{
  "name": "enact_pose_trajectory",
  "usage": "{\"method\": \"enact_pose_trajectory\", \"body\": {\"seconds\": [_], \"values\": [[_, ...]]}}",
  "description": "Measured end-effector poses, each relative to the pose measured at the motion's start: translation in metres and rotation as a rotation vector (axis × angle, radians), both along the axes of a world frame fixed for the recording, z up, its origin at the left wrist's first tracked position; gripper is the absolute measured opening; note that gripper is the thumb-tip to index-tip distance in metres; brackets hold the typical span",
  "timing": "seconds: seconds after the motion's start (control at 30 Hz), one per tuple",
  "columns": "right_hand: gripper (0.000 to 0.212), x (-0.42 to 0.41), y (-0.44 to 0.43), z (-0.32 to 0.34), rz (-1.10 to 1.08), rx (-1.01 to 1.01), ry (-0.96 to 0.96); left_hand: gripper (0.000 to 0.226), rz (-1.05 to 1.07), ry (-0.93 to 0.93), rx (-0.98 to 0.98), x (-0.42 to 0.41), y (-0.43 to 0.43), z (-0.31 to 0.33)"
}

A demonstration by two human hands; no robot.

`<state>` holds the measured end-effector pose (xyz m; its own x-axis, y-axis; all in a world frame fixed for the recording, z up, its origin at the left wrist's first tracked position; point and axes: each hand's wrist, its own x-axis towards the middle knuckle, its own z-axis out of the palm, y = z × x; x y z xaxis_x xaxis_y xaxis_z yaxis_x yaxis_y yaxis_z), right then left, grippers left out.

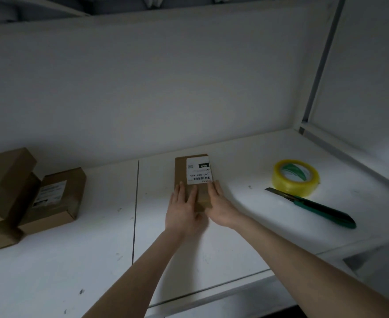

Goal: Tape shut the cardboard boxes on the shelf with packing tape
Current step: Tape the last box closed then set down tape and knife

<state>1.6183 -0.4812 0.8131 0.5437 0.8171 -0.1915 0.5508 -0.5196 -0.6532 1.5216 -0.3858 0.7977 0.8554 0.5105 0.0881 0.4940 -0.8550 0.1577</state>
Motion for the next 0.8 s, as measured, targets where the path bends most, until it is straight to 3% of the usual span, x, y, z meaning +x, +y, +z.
{"method": "enact_pose_trajectory", "body": {"seconds": [0.07, 0.13, 0.27, 0.37, 0.53, 0.8], "values": [[0.092, 0.005, -0.006, -0.003, -0.029, 0.021, 0.090, 0.090, 0.007, -0.072, -0.126, -0.001, 0.003, 0.006], [0.091, 0.011, -0.010, 0.001, -0.061, 0.005, 0.025, 0.095, 0.011, -0.116, -0.224, -0.003, 0.010, 0.011], [0.084, 0.017, -0.012, 0.016, 0.027, -0.084, -0.349, 0.093, -0.017, -0.025, 0.044, -0.005, 0.016, 0.019], [0.083, 0.008, -0.010, 0.012, 0.174, -0.142, -0.507, 0.089, -0.087, 0.023, 0.124, 0.001, 0.009, 0.017], [0.073, 0.000, -0.006, -0.010, 0.199, -0.152, -0.577, 0.086, -0.111, 0.065, 0.195, 0.005, 0.001, -0.001], [0.070, 0.004, -0.006, -0.001, 0.232, -0.217, -0.529, 0.082, -0.134, 0.066, 0.168, 0.001, 0.005, 0.001]]}}
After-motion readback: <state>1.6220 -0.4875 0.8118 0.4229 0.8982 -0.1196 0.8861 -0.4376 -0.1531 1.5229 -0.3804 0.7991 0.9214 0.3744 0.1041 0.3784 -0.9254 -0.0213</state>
